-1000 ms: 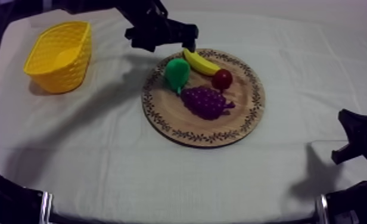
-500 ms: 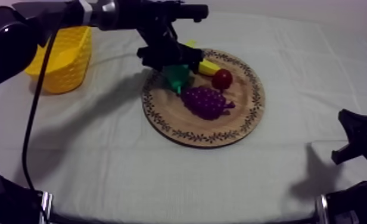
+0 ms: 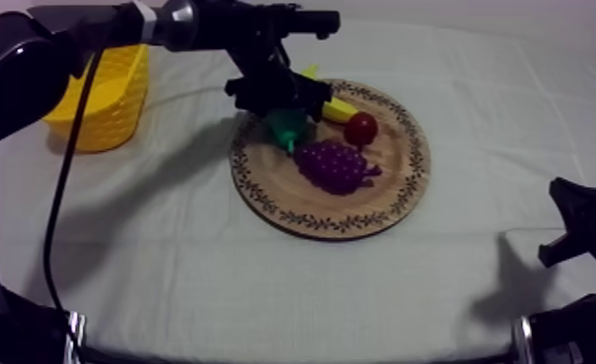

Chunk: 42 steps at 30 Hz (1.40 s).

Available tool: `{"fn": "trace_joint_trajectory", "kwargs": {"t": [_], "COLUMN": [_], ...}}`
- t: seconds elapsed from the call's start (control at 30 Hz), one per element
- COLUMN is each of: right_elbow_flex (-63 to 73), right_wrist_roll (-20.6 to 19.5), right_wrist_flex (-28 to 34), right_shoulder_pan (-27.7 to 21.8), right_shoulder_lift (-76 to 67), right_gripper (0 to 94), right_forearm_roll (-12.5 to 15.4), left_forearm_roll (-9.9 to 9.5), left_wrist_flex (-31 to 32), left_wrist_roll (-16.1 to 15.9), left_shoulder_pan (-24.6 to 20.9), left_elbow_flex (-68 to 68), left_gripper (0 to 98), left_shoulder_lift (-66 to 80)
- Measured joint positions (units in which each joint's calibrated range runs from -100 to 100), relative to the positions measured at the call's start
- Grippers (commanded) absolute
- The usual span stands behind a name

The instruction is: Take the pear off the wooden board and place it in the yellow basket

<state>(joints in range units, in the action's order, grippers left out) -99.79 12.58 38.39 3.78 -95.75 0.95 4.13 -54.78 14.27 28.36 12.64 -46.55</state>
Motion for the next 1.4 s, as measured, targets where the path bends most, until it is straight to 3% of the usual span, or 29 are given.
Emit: {"fn": "trace_joint_trajectory", "kwargs": {"t": [0.23, 0.33, 0.53, 0.73, 0.93, 1.17, 1.4], "right_elbow_flex": [0.00, 0.00, 0.00, 0.00, 0.00, 0.00, 0.00], "right_wrist_roll": [0.00, 0.00, 0.00, 0.00, 0.00, 0.00, 0.00], "right_wrist_flex": [0.00, 0.00, 0.00, 0.00, 0.00, 0.00, 0.00], "right_shoulder_pan": [0.03, 0.03, 0.03, 0.03, 0.03, 0.03, 0.03], "right_shoulder_lift": [0.00, 0.00, 0.00, 0.00, 0.00, 0.00, 0.00], "right_gripper": [0.3, 0.3, 0.3, 0.3, 0.3, 0.3, 0.3], "right_forearm_roll": [0.00, 0.00, 0.00, 0.00, 0.00, 0.00, 0.00], "left_forearm_roll": [-0.66, -0.80, -2.25, -5.01, -8.97, -11.58, -11.98], "left_wrist_flex": [0.26, 0.39, -0.09, -3.52, -9.95, -16.26, -12.99], "left_wrist_roll": [1.13, 1.57, 2.95, 4.87, 5.73, 2.84, -1.47], "left_shoulder_pan": [0.19, 0.15, -0.13, -1.55, -4.33, -10.13, -17.72], "left_elbow_flex": [-0.43, -1.13, -5.84, -12.65, -15.70, -16.13, -19.13], "left_gripper": [50.9, 44.8, 43.8, 44.1, 44.4, 46.8, 48.2], "left_shoulder_lift": [-0.79, -0.37, 5.88, 18.24, 33.13, 46.02, 45.41]}}
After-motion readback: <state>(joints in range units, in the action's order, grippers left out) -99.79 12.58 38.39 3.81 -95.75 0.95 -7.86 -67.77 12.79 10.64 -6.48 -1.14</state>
